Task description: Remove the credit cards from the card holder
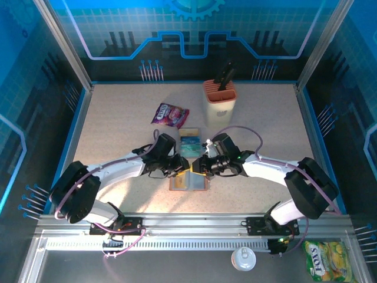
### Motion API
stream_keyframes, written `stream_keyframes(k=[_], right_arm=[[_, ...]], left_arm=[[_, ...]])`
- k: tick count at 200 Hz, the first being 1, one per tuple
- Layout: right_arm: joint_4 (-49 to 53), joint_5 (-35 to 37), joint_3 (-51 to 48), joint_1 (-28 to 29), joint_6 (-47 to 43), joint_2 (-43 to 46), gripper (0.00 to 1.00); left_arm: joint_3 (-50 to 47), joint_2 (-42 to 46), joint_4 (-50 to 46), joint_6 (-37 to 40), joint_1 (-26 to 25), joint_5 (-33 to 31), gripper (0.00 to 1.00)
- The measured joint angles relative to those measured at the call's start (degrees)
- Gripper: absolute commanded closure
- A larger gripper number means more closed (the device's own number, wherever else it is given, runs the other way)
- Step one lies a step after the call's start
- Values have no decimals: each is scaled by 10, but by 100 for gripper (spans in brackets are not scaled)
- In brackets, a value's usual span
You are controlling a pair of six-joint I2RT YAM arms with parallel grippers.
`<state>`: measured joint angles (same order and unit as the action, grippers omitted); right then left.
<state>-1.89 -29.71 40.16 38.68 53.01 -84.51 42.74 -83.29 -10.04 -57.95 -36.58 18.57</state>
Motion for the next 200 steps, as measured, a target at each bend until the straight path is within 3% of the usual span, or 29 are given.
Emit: stream_keyframes(k=[57,138,200], right_arm=[[7,14,-16,-10,1,26,72],[24,42,-42,-46,7,98,71],[47,49,-56,-51,5,116,69]], left_arm=[[3,-34,0,0,-14,8,82],[30,-74,15,0,-23,15,81],[57,-102,22,0,-28,21,69]])
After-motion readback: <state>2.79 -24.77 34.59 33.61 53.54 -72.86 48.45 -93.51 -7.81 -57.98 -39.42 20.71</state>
